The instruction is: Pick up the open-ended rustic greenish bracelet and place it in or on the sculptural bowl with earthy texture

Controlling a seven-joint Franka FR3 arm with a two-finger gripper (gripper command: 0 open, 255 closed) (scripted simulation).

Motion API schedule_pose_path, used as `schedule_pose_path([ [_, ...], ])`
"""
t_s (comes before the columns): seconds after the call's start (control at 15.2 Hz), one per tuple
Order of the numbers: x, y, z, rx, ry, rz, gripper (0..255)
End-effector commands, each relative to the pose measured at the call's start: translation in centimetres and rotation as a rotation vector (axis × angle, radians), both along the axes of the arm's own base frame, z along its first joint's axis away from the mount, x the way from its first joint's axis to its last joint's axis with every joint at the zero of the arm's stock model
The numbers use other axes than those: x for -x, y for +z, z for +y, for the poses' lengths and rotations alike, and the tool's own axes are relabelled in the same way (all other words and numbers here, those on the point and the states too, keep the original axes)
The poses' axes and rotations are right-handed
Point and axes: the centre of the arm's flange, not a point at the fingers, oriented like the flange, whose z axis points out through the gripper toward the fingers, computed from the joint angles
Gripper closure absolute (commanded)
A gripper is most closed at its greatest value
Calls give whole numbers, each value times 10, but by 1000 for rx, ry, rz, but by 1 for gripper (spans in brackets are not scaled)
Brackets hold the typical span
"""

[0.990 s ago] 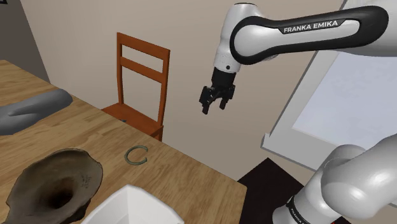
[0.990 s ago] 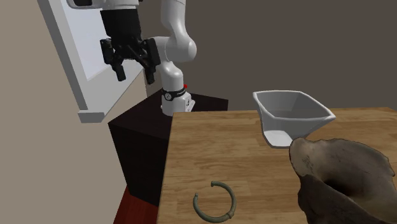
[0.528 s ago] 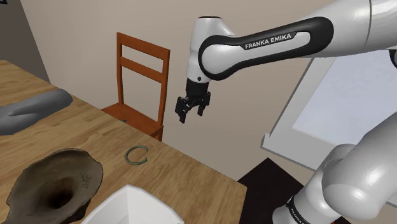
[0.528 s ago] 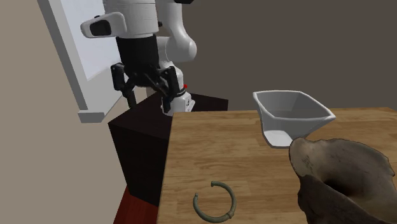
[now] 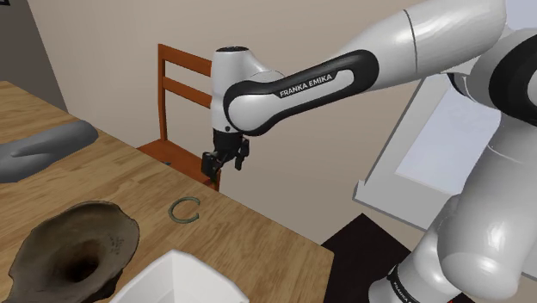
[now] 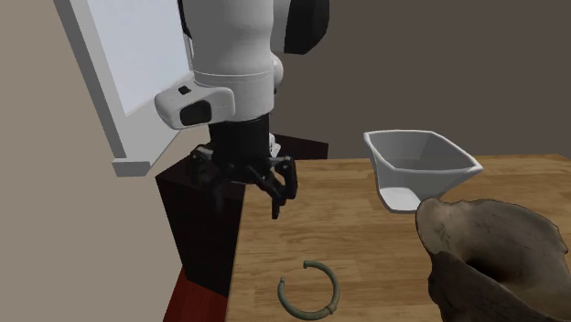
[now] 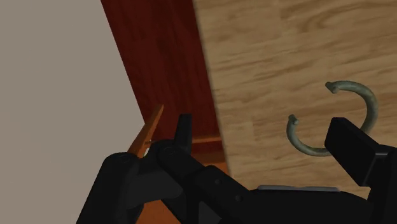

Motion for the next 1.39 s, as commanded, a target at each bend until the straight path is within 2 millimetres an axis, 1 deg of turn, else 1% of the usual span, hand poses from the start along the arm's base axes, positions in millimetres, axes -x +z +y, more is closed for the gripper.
schedule_pose_path([
  [0.0,-11,-13,21,10,27,-2,0],
  [0.33,-31,-50,75,33,93,-4,0],
  [0.4,-33,-55,82,36,101,-5,0],
  [0.92,-33,-95,79,36,101,-5,0],
  [1.32,-33,-95,79,36,101,-5,0],
])
